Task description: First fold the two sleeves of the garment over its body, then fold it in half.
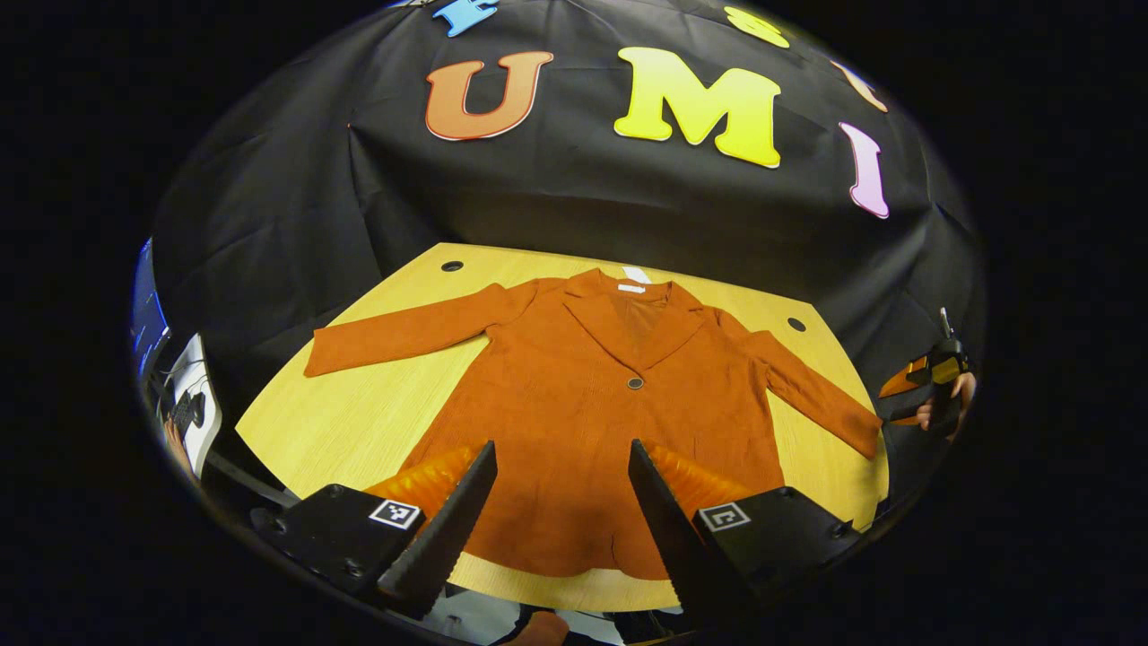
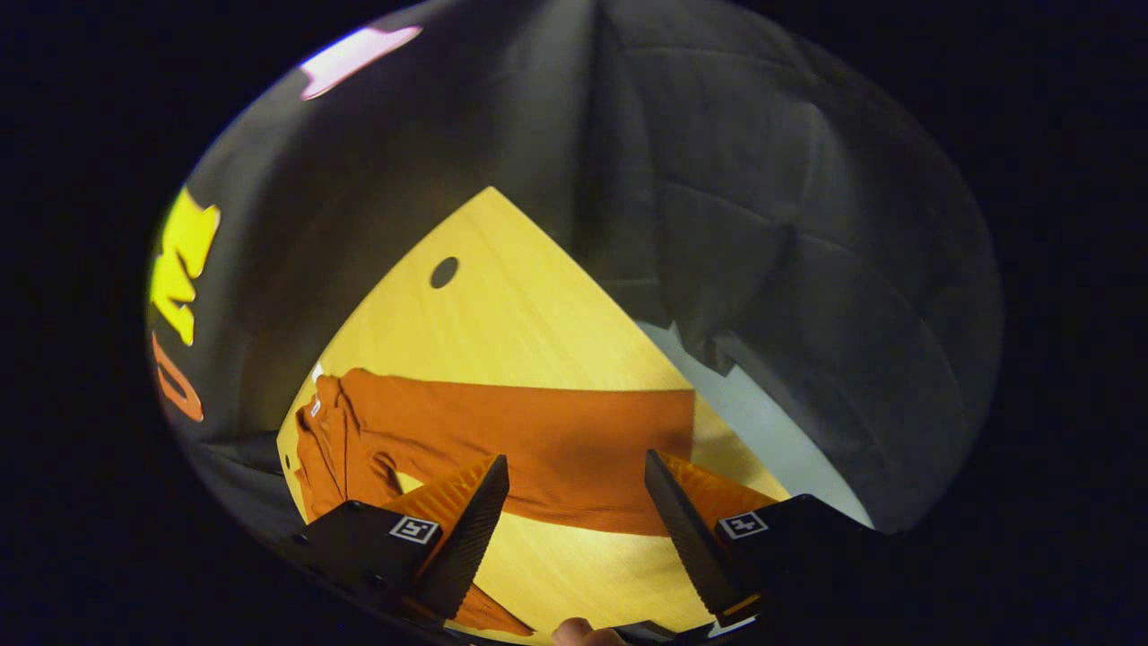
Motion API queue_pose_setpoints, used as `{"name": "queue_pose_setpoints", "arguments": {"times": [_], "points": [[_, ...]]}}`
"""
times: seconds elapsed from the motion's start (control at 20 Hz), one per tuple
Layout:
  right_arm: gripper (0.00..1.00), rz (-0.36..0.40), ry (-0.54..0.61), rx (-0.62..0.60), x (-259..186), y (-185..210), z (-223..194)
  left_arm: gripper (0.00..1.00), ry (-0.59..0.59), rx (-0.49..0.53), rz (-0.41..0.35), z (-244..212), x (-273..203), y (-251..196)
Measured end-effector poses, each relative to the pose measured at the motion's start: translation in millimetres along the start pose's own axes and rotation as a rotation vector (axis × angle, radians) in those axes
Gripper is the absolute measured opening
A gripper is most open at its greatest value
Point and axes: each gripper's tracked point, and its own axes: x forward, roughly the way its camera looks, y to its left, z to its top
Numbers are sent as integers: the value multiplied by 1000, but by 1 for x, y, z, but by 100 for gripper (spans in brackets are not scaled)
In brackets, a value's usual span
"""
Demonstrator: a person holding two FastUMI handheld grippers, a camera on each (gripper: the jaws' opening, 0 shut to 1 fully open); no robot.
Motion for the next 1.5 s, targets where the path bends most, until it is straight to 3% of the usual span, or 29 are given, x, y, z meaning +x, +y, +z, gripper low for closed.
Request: {"name": "queue_pose_setpoints", "arguments": {"times": [0.1,0.2,0.25,0.35,0.45,0.5,0.65,0.75,0.8,0.9,1.05,1.1,1.2,1.35,1.5], "points": [[92,-65,92,-32,7,-22,-4,96,15,9,-2,-2,3,-3],[96,-118,161,-70,15,-40,-10,96,16,23,17,0,5,0],[92,-137,188,-72,19,-45,-13,96,7,26,29,4,5,3],[96,-125,241,-24,26,-39,-22,96,6,19,52,6,6,9],[99,-120,261,17,34,-34,-25,96,18,6,66,4,5,12],[94,-149,270,29,37,-40,-26,96,22,8,71,2,3,14],[93,-175,237,67,41,-41,-12,96,29,18,86,-4,-1,18],[86,-220,242,97,43,-45,-13,96,37,14,89,-11,-5,18],[75,-234,250,75,44,-47,-14,96,40,11,90,-14,-7,18],[68,-256,277,4,43,-42,-19,95,50,9,98,-21,-7,19],[67,-273,293,-19,48,-32,-22,95,67,-17,106,-27,-10,19],[71,-280,290,-14,48,-33,-21,95,60,-20,111,-24,-13,21],[67,-319,288,7,45,-40,-18,95,39,-17,112,-17,-13,19],[41,-328,289,29,46,-43,-19,96,21,-9,86,-14,-12,17],[41,-313,283,-18,48,-43,-19,95,15,29,32,-14,-2,15]]}}
